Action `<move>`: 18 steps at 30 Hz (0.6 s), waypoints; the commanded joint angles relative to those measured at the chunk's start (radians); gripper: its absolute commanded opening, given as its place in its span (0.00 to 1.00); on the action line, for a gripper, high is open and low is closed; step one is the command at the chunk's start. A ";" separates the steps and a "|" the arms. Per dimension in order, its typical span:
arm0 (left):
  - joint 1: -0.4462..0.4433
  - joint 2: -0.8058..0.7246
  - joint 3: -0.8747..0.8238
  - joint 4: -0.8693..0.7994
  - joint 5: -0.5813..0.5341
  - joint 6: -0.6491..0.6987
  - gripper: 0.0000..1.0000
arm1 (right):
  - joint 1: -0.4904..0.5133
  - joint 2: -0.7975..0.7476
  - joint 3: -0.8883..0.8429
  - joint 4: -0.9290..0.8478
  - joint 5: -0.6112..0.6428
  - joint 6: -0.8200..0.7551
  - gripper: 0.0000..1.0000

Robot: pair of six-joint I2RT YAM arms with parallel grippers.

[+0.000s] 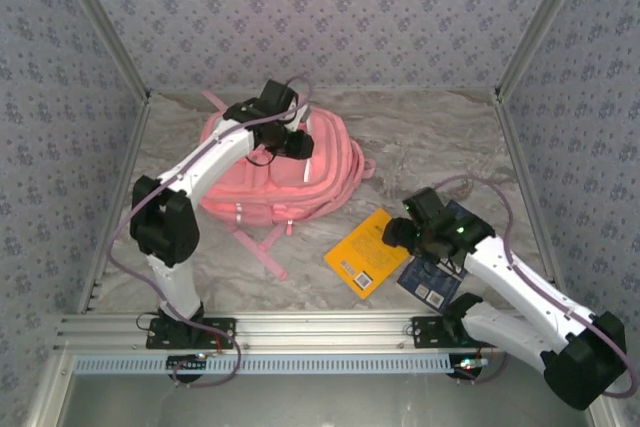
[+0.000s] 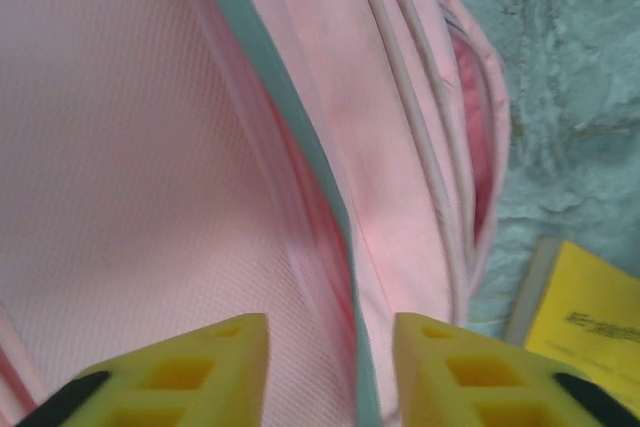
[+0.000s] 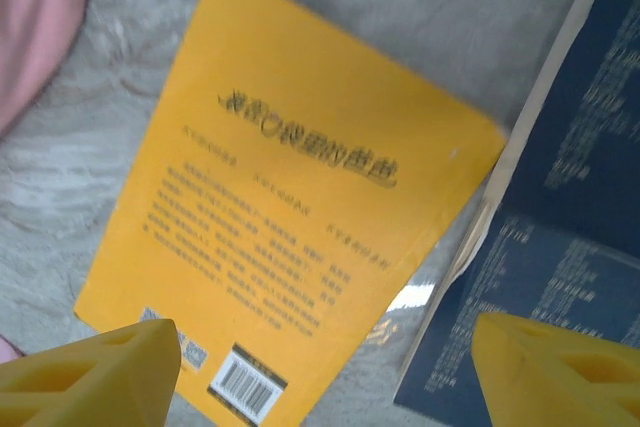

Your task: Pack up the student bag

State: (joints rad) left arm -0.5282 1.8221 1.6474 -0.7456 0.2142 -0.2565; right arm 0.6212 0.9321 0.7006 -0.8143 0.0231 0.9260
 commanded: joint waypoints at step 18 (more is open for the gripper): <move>-0.349 0.008 -0.462 0.491 0.232 -0.302 0.60 | 0.161 0.021 -0.245 0.207 0.112 0.514 0.77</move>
State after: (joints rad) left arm -0.8677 1.7996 1.1599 -0.3069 0.4377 -0.5514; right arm 0.7895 0.9714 0.4934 -0.6533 0.0990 1.3743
